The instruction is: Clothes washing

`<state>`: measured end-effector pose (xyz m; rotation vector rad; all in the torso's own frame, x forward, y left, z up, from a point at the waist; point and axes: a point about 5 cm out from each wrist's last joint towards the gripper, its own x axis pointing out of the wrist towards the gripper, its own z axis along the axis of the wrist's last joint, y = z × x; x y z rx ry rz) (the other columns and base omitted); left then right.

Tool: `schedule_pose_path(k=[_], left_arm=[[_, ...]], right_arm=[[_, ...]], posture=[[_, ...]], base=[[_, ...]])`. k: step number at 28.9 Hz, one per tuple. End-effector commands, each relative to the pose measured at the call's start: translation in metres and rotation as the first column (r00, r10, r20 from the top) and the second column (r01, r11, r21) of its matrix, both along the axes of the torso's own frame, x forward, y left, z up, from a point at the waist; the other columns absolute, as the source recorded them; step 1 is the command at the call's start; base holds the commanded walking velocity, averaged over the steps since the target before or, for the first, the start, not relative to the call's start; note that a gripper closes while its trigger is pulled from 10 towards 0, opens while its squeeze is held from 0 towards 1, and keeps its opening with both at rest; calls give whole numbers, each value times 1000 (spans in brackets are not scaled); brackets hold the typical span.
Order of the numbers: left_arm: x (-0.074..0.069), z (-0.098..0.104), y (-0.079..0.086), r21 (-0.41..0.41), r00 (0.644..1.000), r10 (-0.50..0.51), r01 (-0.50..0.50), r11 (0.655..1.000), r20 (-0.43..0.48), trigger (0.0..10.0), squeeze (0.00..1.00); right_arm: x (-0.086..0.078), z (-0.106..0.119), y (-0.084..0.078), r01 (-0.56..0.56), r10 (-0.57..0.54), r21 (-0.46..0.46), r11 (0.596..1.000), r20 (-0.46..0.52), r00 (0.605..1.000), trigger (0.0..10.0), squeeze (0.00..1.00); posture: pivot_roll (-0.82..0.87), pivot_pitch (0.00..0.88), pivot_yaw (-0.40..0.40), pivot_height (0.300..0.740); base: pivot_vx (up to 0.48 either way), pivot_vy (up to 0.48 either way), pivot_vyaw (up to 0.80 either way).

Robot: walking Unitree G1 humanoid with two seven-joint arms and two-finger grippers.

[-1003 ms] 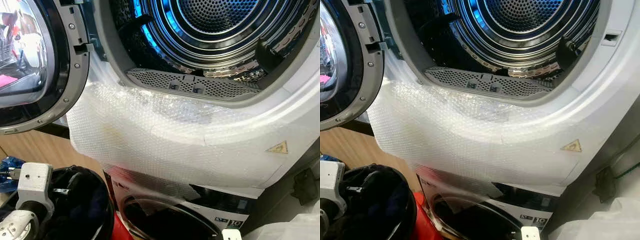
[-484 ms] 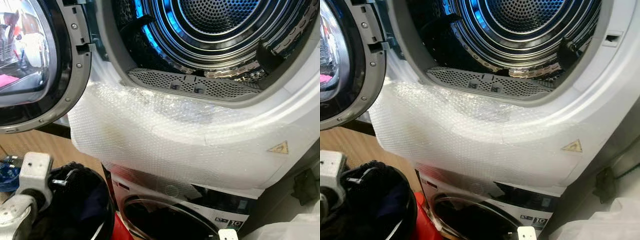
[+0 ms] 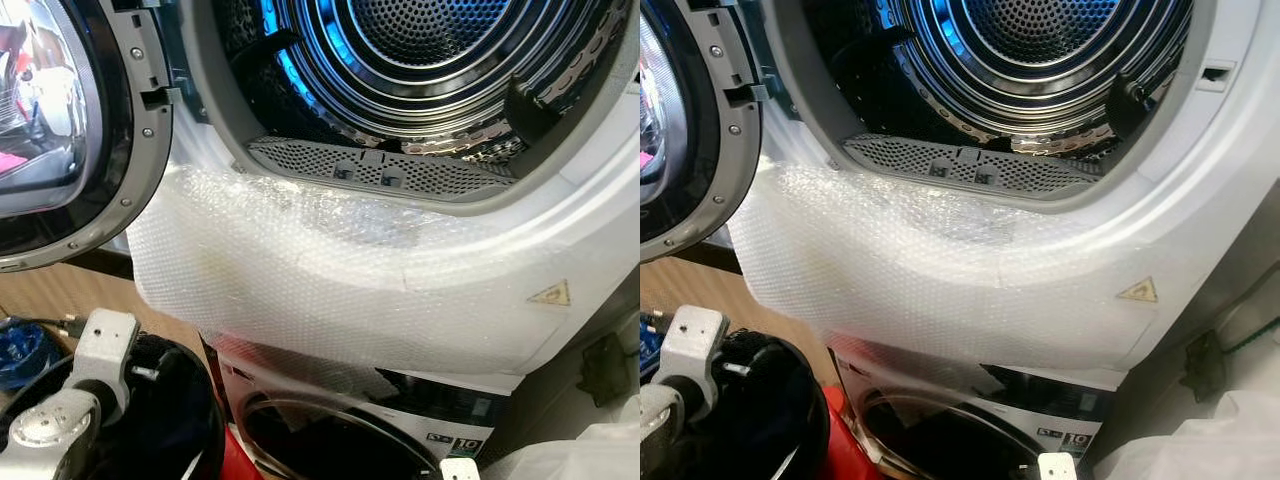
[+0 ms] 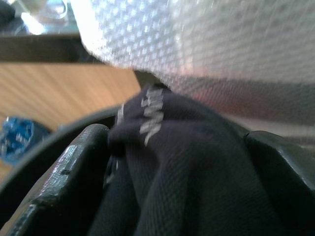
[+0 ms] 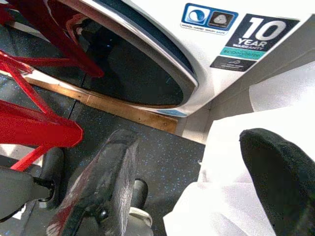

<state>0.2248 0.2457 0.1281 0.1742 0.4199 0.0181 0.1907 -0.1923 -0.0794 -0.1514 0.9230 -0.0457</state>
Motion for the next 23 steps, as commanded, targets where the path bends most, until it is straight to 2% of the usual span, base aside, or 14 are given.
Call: schedule_pose_path(k=[1,8,11,12,13,14,19,23], left_arm=[[-7,0,1,-6,999,30,-30,1000,-13,10000,0],[-18,-1,-3,-35,996,90,-91,995,-26,10000,0],[-21,-7,-2,-13,993,108,-108,994,-54,9804,0],[-21,-7,-2,-13,992,117,-117,993,-48,3647,0],[-20,-7,-2,-14,991,125,-125,992,-43,3647,0],[-19,-6,-2,-6,991,127,-127,992,-36,0,0],[-19,-5,-1,6,991,134,-134,991,-30,0,0],[-16,0,-1,17,992,125,-125,992,13,0,0]], right_arm=[[1,1,0,-11,11,-2,1000,0,1000,10000,0],[6,3,0,-27,27,-6,1000,5,1000,10000,0],[9,4,3,-53,53,-5,999,10,999,10000,0],[10,4,4,-56,56,-5,998,11,998,10000,0],[10,5,4,-58,59,-6,998,11,998,10000,0],[11,5,5,-65,65,-5,998,12,998,10000,0],[12,6,4,-60,60,-5,998,15,998,10000,0],[14,6,4,-68,68,-5,998,16,998,10000,0]], posture=[[304,0,-12,740],[323,0,-22,740],[339,0,-33,740],[344,0,-38,740],[344,0,-38,740],[348,0,-41,740],[349,0,-48,740],[350,0,-48,740]], base=[[0,0,0],[0,0,0],[0,0,0],[0,0,0],[0,0,0],[0,0,0],[0,0,0],[0,0,0]])
